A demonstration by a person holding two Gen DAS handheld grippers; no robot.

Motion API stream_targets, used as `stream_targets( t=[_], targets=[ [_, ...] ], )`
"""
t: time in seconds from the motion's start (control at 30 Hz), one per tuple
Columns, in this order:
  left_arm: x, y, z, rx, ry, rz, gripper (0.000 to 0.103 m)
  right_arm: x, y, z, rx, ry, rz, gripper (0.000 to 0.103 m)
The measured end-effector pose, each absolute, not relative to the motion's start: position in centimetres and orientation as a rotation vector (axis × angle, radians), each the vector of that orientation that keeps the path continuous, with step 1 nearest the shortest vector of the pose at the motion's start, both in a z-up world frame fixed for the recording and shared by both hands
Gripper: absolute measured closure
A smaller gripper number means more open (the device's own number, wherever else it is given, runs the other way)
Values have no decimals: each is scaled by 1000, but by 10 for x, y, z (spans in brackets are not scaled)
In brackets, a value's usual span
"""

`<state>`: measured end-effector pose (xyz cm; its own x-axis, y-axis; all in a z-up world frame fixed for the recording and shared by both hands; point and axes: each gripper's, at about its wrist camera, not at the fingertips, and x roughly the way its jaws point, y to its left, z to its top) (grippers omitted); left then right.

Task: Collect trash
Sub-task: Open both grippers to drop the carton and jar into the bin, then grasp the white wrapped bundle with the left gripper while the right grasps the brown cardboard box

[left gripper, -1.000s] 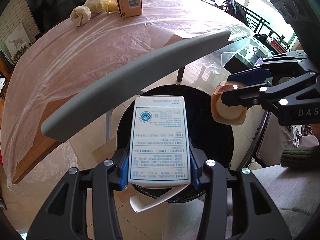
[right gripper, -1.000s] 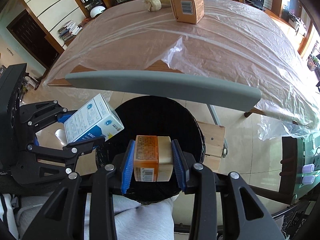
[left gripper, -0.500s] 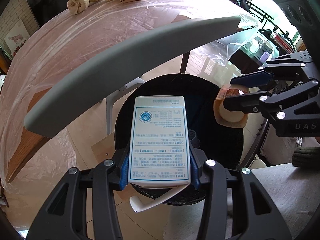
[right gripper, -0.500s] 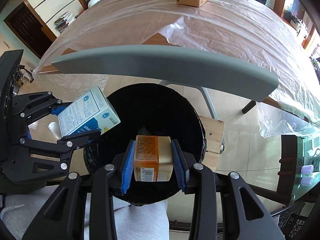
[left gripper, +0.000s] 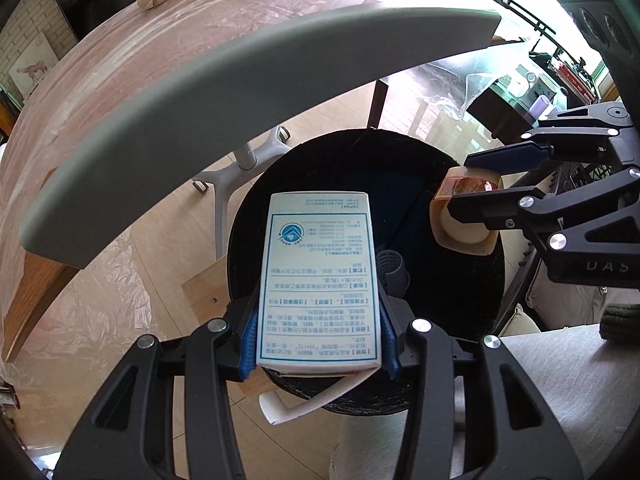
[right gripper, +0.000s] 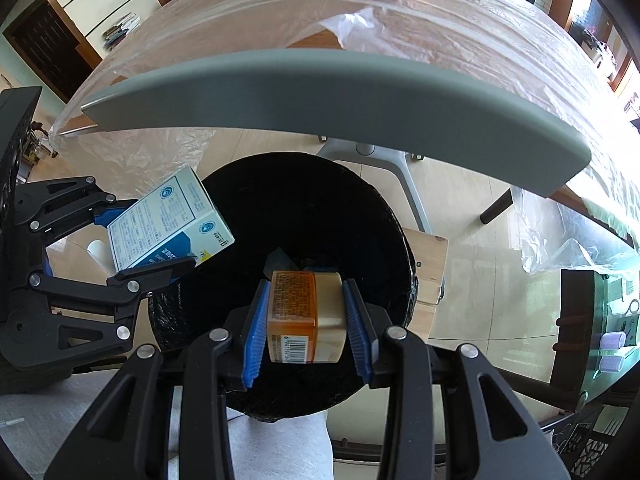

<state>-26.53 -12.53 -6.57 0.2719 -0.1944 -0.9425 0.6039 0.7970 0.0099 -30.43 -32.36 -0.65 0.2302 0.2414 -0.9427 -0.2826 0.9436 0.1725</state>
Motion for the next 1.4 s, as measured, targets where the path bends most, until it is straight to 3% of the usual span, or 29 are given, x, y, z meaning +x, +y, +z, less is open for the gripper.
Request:
stream_targets(
  t=[0.57,0.6,0.63,0.67,0.7,0.77,0.9,0.97,1.03,1.17,1.23,1.33,1.4],
  targets=[
    [-259,-133,-84,423,1220,-571,55,-303,-321,-31,-63,1331,334,67],
    [-259,-133,-84,423,1218,-576,54,-303,-322,-32,-50,1337,335,67],
    [-259,-132,-83,424,1208,-574,45,-303,-324,-32,-38,1339,331,66],
    [-259,-131,-82,417,1197,-573,36,-303,-326,-31,-26,1334,325,56],
    [-259,-129,-79,404,1187,-575,33,-303,-327,-29,-21,1330,320,42],
    [-258,-125,-76,379,1183,-572,29,-304,-333,-22,2,1307,310,34],
    [-261,-117,-63,367,1164,-579,29,-309,-343,-1,28,1261,307,31],
    [-269,-114,-43,362,1119,-600,29,-315,-348,24,32,1198,308,29],
    [-276,-111,-17,345,1054,-628,29,-321,-353,56,11,1093,295,21],
    [-280,-104,53,309,817,-606,7,-330,-367,141,22,776,232,4],
    [-273,-99,90,261,684,-561,2,-335,-374,178,47,586,186,4],
    [-258,-96,124,205,562,-454,2,-334,-377,216,105,362,81,4],
    [-237,-95,135,147,593,-348,2,-319,-373,223,141,361,14,4]
  ],
)
